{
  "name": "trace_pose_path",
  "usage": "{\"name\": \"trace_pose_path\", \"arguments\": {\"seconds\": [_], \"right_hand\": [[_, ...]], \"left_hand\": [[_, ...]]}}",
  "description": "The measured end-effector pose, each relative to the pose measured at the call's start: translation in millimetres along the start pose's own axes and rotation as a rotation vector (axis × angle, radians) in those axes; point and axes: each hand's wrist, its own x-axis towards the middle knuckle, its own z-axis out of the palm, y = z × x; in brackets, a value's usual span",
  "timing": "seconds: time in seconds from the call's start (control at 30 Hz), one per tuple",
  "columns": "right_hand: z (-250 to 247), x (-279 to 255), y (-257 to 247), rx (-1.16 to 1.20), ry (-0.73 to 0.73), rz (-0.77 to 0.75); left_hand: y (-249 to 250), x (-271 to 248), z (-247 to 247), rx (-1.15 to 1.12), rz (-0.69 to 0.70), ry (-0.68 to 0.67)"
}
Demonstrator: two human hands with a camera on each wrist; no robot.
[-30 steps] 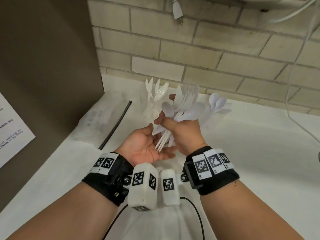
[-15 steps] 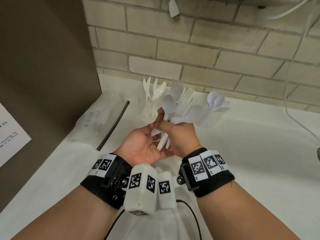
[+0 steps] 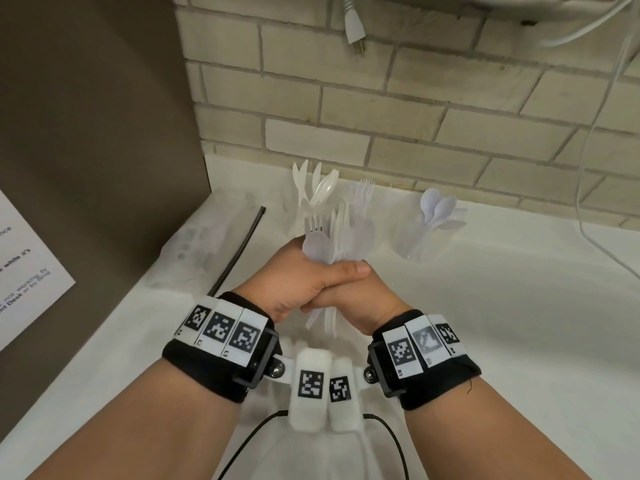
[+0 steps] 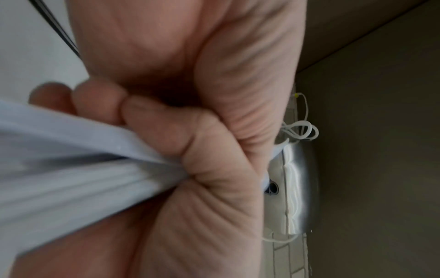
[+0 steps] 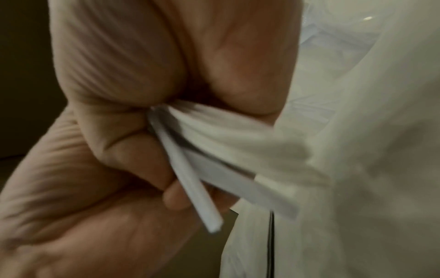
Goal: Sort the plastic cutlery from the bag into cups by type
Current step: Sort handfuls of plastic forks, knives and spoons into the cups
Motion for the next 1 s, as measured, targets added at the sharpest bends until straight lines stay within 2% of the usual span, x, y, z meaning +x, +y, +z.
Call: {"name": "trace_pose_path", "arguments": {"seconds": [0.07, 0.1, 0.17, 0.23, 0.33, 0.4, 0.47, 0.53, 0.6, 0.67, 0.73, 0.8, 0.9, 1.0], "right_hand": [[-2, 3, 0, 0.096, 0.036, 0.005], [-1, 4, -1, 0.069, 0.051, 0.032], [4, 6, 0, -0.060, 0.091, 0.079], [6, 6, 2, -0.140, 0.109, 0.096], [4, 2, 1, -0.040, 0.017, 0.083], [-8, 1, 1, -0.142, -0.052, 0.082], [-24, 4, -3, -0.139, 0.036, 0.140], [-41, 9, -9, 0.019, 0.244, 0.126], [-53, 16, -23, 0.095, 0.367, 0.021], [-52, 23, -35, 0.031, 0.332, -0.056], [-44, 31, -41, -0.070, 0.312, -0.098], [-40, 38, -43, -0.169, 0.339, -0.104], [-39, 47, -42, -0.171, 0.377, -0.063], [-36, 50, -43, -0.248, 0.357, -0.027]], "left_hand": [[0, 4, 3, -0.023, 0.015, 0.104], [1, 5, 3, -0.059, 0.019, 0.137], [1, 4, 4, -0.066, 0.010, 0.122], [-2, 3, 3, 0.009, 0.002, 0.045], [-6, 6, 0, 0.061, -0.026, 0.067], [-7, 12, -3, -0.031, -0.027, 0.157], [-10, 20, -10, -0.111, -0.021, 0.279], [-16, 27, -17, -0.106, -0.016, 0.330], [-21, 33, -19, -0.017, -0.029, 0.330], [-27, 37, -18, 0.125, -0.041, 0.307], [-31, 39, -17, 0.136, -0.049, 0.274], [-31, 39, -15, 0.132, -0.060, 0.249], [-31, 36, -14, 0.194, -0.058, 0.223], [-28, 34, -15, 0.239, -0.028, 0.187]]}}
